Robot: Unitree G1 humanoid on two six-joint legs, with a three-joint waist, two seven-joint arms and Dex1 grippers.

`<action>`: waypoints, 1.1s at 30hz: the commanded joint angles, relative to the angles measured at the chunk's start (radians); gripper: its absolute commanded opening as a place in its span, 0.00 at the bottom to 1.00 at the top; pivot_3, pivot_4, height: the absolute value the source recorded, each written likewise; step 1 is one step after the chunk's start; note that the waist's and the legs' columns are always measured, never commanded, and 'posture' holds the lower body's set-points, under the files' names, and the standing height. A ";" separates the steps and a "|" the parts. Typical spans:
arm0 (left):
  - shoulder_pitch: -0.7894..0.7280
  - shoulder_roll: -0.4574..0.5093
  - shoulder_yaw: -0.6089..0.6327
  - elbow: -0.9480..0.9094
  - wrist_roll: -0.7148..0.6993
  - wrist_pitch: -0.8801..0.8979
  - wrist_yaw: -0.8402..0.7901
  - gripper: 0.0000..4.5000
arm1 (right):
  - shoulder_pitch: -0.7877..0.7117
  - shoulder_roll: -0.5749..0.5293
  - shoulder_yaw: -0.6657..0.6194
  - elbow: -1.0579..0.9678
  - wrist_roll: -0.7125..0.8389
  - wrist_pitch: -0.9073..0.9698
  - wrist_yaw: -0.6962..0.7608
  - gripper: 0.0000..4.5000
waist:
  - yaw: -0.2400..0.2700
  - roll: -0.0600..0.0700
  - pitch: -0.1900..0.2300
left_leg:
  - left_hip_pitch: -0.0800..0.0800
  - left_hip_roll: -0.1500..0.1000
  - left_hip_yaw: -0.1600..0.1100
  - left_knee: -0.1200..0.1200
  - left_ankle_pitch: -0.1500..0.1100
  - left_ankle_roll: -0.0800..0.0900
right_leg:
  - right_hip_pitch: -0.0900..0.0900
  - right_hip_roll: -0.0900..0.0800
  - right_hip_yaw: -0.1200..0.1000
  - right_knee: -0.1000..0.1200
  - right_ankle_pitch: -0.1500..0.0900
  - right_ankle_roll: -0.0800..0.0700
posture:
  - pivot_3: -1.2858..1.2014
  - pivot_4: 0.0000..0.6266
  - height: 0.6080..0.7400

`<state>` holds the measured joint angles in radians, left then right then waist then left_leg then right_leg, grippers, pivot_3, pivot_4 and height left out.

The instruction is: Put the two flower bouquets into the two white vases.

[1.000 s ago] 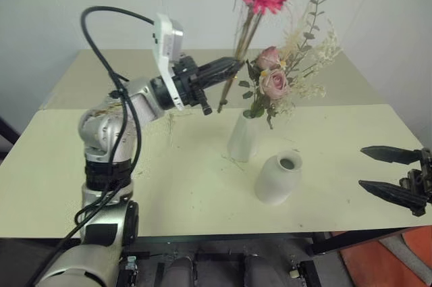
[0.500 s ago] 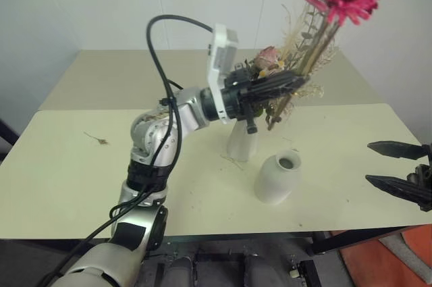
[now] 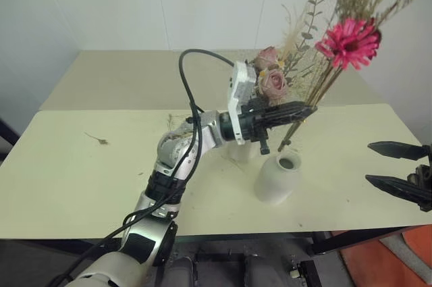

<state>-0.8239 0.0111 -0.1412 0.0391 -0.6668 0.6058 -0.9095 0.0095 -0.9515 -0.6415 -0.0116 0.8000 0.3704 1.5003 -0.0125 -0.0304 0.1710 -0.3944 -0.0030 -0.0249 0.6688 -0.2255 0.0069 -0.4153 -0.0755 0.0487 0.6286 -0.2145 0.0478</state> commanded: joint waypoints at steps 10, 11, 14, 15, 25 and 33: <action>0.014 -0.030 -0.046 0.019 0.044 -0.040 -0.018 0.00 | 0.004 -0.024 -0.046 -0.032 0.013 0.004 -0.018 1.00 | 0.000 0.000 0.000 | 0.001 0.000 0.000 0.000 0.000 0.000 | 0.000 0.000 0.000 0.000 0.000 0.000 | 0.52 0.24 1.00; 0.018 -0.030 -0.050 0.025 0.052 -0.040 -0.015 0.00 | 0.004 -0.024 -0.047 -0.033 0.012 0.004 -0.021 1.00 | 0.000 0.000 0.000 | 0.001 0.000 0.000 0.000 0.000 0.000 | 0.000 0.000 0.000 0.000 0.000 0.000 | 0.52 0.24 1.00; 0.026 -0.032 -0.056 0.039 0.072 -0.048 -0.010 0.00 | 0.004 -0.025 -0.047 -0.031 0.010 0.002 -0.027 1.00 | 0.000 0.000 0.000 | 0.001 0.000 0.000 0.000 0.000 0.000 | 0.001 0.000 0.000 0.000 0.000 0.000 | 0.52 0.24 1.00; 0.027 -0.034 -0.056 0.044 0.077 -0.051 -0.008 0.00 | 0.003 -0.025 -0.048 -0.030 0.010 0.001 -0.029 1.00 | -0.001 0.000 0.000 | 0.001 0.000 0.000 0.000 0.000 0.000 | 0.001 0.000 0.000 0.000 0.000 0.000 | 0.52 0.24 1.00; 0.033 -0.012 -0.088 0.058 0.113 -0.039 -0.051 0.12 | 0.019 -0.014 -0.056 -0.050 0.014 -0.001 -0.051 1.00 | -0.001 0.000 0.000 | 0.001 0.000 0.000 0.000 0.000 0.000 | 0.001 0.000 0.000 0.000 0.000 0.001 | 0.52 0.24 1.00; 0.056 0.088 -0.090 -0.003 0.105 0.013 -0.093 0.65 | 0.011 -0.019 -0.048 -0.035 0.004 -0.007 -0.056 1.00 | -0.002 0.000 0.000 | 0.002 0.000 0.000 0.000 0.000 0.000 | 0.002 0.000 0.000 0.000 -0.001 0.001 | 0.52 0.24 1.00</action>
<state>-0.7658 0.0937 -0.2419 0.0839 -0.5514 0.6151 -0.9914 0.0291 -0.9543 -0.6525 -0.0372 0.7991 0.3737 1.4502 -0.0143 -0.0302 0.1709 -0.3924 -0.0026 -0.0250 0.6686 -0.2255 0.0070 -0.4132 -0.0752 0.0487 0.6281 -0.2150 0.0486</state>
